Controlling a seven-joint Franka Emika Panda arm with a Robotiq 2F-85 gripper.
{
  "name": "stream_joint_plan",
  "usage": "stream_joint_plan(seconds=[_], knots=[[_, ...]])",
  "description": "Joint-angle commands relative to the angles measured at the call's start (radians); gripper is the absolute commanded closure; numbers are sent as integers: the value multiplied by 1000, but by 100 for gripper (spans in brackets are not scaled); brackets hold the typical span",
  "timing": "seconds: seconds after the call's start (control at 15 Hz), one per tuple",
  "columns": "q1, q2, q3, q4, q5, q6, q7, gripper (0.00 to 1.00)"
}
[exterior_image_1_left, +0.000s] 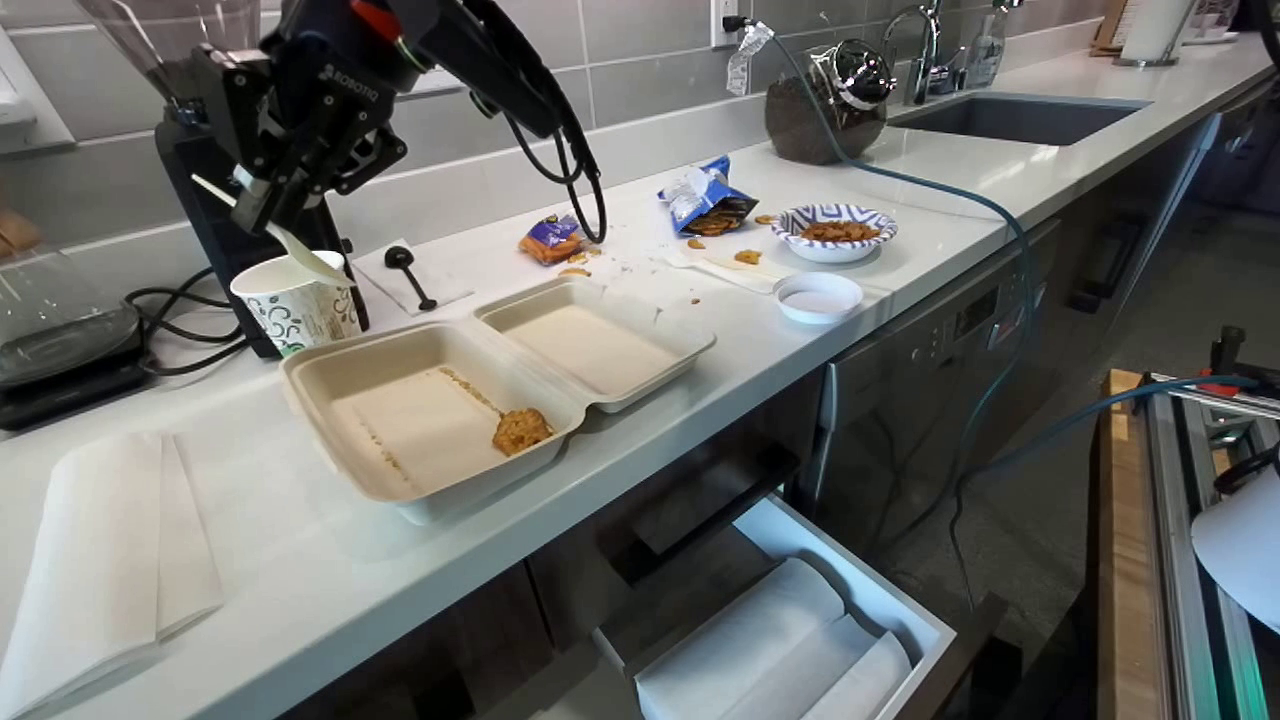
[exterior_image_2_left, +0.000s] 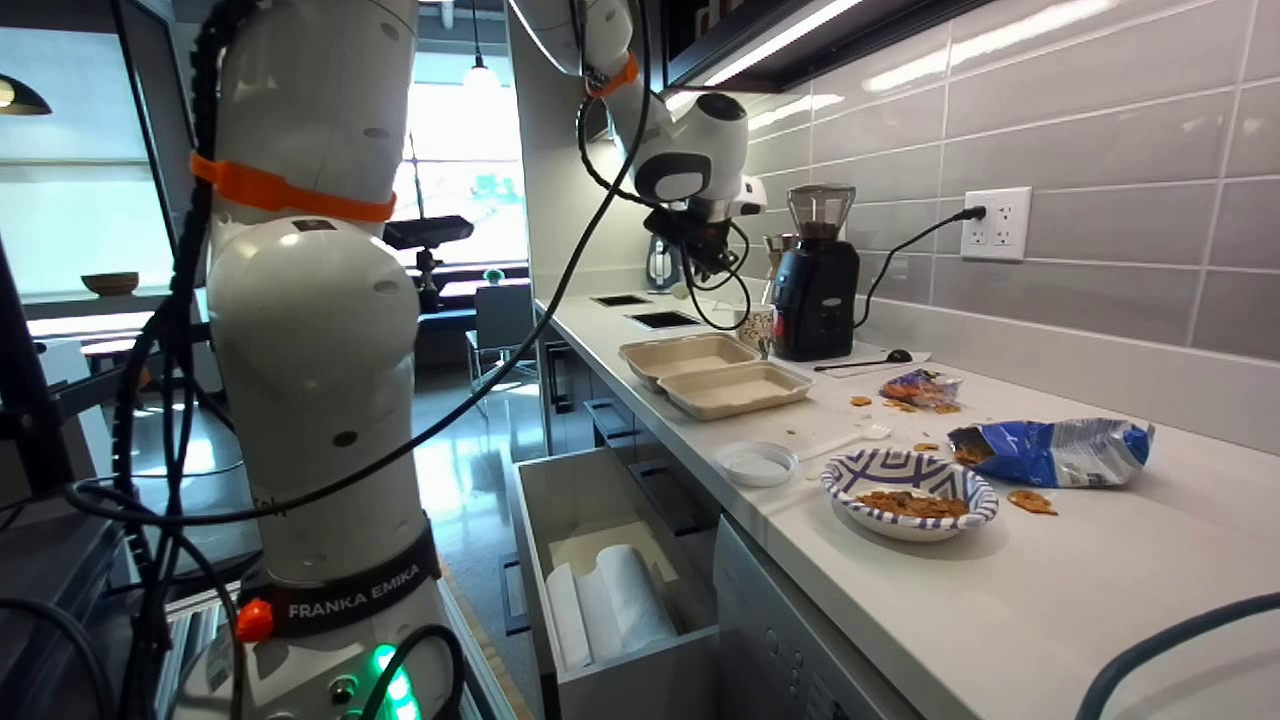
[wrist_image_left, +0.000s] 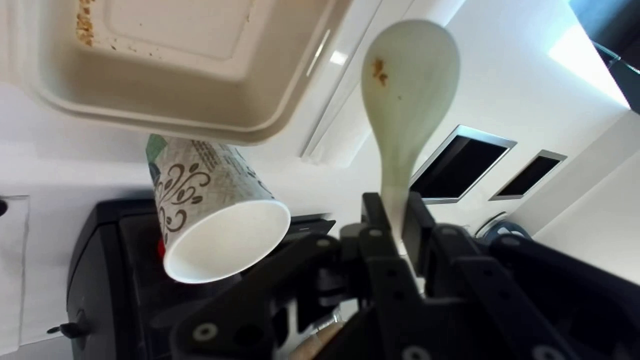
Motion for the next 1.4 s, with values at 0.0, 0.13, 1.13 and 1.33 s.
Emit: stream_joint_plan(seconds=[0.0,0.13,1.13,1.33], knots=[[-23,-7,16,-4,78,-11,-80,97],[-21,-14,7,-14,69,-10,-73,97],[29,-139,-195,-152,-468,-85,443,97],[25,-153,-245,-156,-683,-169,608,97]])
